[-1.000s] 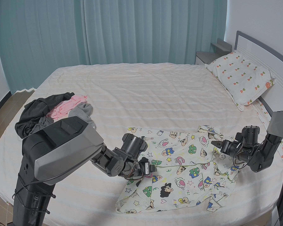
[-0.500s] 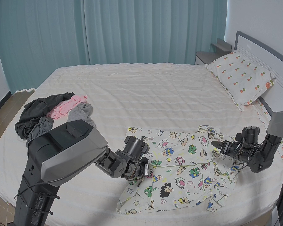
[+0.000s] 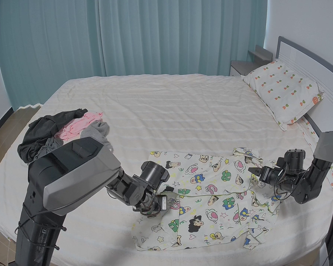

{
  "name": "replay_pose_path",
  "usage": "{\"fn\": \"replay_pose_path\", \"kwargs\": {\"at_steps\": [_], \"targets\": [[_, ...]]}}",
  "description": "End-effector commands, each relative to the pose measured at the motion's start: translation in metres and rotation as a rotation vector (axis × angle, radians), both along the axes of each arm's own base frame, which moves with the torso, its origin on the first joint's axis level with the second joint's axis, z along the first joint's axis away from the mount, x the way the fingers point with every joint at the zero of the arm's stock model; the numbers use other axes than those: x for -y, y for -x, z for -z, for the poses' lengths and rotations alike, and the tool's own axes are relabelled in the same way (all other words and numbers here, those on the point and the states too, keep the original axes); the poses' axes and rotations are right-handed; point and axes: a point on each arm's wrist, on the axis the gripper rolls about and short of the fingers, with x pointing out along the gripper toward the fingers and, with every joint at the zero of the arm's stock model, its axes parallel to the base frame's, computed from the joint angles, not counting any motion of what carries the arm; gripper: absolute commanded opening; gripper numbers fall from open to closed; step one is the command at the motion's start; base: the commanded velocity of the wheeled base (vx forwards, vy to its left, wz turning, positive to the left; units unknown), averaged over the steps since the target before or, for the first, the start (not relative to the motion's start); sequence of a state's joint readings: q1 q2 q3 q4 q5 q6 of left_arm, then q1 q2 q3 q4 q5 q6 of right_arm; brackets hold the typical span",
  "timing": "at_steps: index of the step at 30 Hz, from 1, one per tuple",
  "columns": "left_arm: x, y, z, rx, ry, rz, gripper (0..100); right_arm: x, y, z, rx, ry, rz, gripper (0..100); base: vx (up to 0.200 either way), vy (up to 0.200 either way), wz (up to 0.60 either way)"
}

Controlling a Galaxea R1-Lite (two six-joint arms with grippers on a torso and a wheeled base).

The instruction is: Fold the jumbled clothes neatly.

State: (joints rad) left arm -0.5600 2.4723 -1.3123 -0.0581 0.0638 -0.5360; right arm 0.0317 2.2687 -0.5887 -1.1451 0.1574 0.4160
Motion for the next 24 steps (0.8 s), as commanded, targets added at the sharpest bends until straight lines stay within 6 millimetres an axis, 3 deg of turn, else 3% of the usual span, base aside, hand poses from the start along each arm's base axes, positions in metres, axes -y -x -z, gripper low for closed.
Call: {"fn": "replay_pose_path", "kwargs": {"at_steps": [1, 20, 21, 24], "targets": [[-0.01, -0.006, -0.005, 0.009, -0.006, -0.03, 0, 0.0, 0.001, 0.001, -0.005, 0.0, -0.001, 100, 0.0, 0.0, 0.0], [-0.044, -0.02, -0.002, 0.015, -0.025, -0.136, 0, 0.0, 0.001, 0.002, -0.007, 0.0, -0.001, 100, 0.0, 0.0, 0.0], [-0.044, -0.02, -0.002, 0.015, -0.025, -0.136, 100, 0.0, 0.001, 0.002, -0.007, 0.0, -0.001, 100, 0.0, 0.0, 0.0], [-0.048, -0.022, 0.0, 0.013, -0.028, -0.15, 100, 0.0, 0.001, 0.002, -0.007, 0.0, -0.001, 100, 0.0, 0.0, 0.0]]}}
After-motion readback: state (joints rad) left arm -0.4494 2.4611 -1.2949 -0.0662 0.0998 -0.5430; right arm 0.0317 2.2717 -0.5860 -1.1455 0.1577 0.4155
